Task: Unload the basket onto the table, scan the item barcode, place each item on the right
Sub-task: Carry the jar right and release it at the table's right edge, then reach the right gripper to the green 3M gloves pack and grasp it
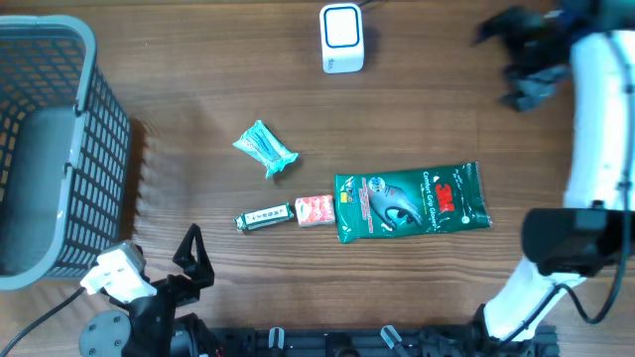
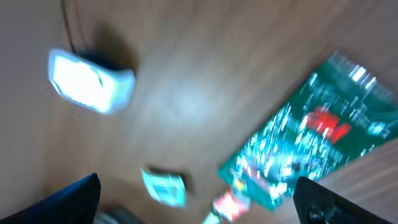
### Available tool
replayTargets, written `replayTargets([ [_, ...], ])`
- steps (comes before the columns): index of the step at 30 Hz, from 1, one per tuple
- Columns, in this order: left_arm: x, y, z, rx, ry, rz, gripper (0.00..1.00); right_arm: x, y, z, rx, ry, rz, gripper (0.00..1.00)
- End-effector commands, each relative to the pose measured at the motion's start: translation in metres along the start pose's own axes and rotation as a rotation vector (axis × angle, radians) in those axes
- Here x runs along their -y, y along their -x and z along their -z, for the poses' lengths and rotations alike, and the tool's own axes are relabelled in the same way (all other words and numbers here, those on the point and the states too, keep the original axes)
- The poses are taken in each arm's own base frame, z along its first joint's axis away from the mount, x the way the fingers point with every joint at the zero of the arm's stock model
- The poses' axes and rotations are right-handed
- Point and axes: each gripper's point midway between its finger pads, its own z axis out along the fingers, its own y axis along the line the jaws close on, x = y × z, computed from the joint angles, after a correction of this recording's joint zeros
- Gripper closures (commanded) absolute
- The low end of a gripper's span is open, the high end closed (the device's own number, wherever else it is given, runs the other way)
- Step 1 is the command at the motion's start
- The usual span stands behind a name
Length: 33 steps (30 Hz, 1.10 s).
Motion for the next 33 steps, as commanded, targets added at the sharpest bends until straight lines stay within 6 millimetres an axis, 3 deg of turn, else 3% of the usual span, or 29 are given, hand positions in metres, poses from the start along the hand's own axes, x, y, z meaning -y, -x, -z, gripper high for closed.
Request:
replayTargets([
  [1, 0.001, -0.001, 0.000, -0.002, -0.006, 0.006, 0.00, 0.000, -0.055, -0.037, -0.022, -0.155, 0.032, 0.00],
  [5, 0.001, -0.001, 0.000, -0.002, -0.006, 0.006, 0.00, 0.039, -0.106, -0.087, -0.049, -0.391, -0.035, 0.00],
  [7, 0.001, -0.001, 0.000, -0.002, -0.006, 0.006, 0.00, 0.058, -0.117, -0.110, -0.066, -0.458, -0.054, 0.00],
  [9, 0.001, -0.001, 0.000, -0.002, -0.006, 0.006, 0.00, 0.083, -0.118, -0.146, -0.072, -0.495, -0.068, 0.00],
  [12, 0.001, -0.001, 0.000, -0.002, -0.006, 0.006, 0.00, 0.107, -0.113, -0.178, -0.063, -0.505, -0.078, 0.00],
  [17, 0.001, -0.001, 0.000, -0.002, -0.006, 0.006, 0.00, 0.131, -0.109, -0.225, -0.027, -0.451, -0.065, 0.00],
  [20, 0.001, -0.001, 0.000, -0.002, -0.006, 0.006, 0.00, 0.154, -0.114, -0.234, -0.030, -0.485, -0.070, 0.00],
  [21, 0.001, -0.001, 0.000, -0.002, -0.006, 0.006, 0.00, 0.161, -0.111, -0.237, -0.008, -0.495, -0.069, 0.05],
  [22, 0.001, -0.001, 0.000, -0.002, -0.006, 0.006, 0.00, 0.165, -0.105, -0.240, 0.030, -0.497, -0.077, 0.21],
  [24, 0.001, -0.001, 0.000, -0.002, -0.006, 0.006, 0.00, 0.165, -0.095, -0.245, 0.078, -0.479, -0.085, 0.43],
  [27, 0.001, -0.001, 0.000, -0.002, -0.006, 0.006, 0.00, 0.159, -0.086, -0.253, 0.113, -0.443, -0.071, 0.96],
  [31, 0.001, -0.001, 0.000, -0.002, -0.006, 0.006, 0.00, 0.124, -0.087, -0.257, 0.052, -0.316, 0.088, 0.96],
  [33, 0.001, -0.001, 0.000, -0.002, -0.006, 0.006, 0.00, 0.101, -0.083, -0.239, 0.060, -0.269, 0.162, 0.96],
])
